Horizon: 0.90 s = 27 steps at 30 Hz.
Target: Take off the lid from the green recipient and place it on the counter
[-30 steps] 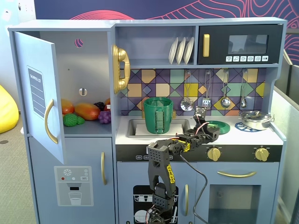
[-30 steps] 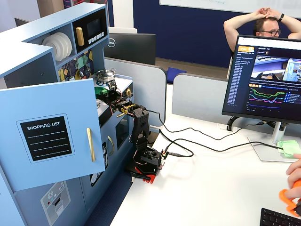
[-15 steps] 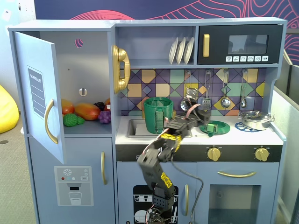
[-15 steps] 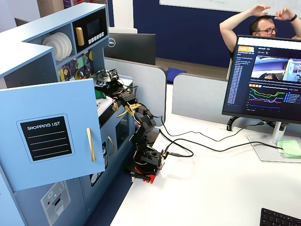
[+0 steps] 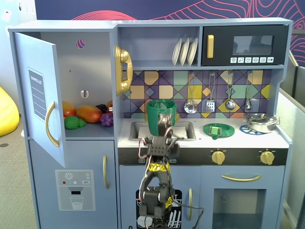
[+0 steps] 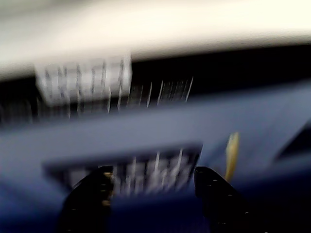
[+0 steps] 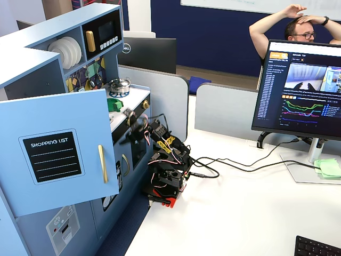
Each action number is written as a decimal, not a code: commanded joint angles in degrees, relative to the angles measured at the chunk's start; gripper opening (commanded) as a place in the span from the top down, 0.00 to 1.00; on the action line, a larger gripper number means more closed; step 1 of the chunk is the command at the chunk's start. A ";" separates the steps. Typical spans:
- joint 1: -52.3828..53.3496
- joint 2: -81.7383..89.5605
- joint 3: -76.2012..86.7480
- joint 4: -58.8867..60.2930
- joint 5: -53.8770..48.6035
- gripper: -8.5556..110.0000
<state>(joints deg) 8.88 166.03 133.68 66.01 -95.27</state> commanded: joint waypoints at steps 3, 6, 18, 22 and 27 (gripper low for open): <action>-3.16 6.94 21.45 -6.15 -2.20 0.93; -5.27 8.09 30.50 -12.04 0.62 0.93; -9.49 14.24 37.97 4.39 14.06 0.93; -8.88 16.00 38.06 12.04 14.06 0.93; -8.00 16.08 38.06 18.46 11.25 0.92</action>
<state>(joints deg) 0.35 182.20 171.91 76.03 -82.53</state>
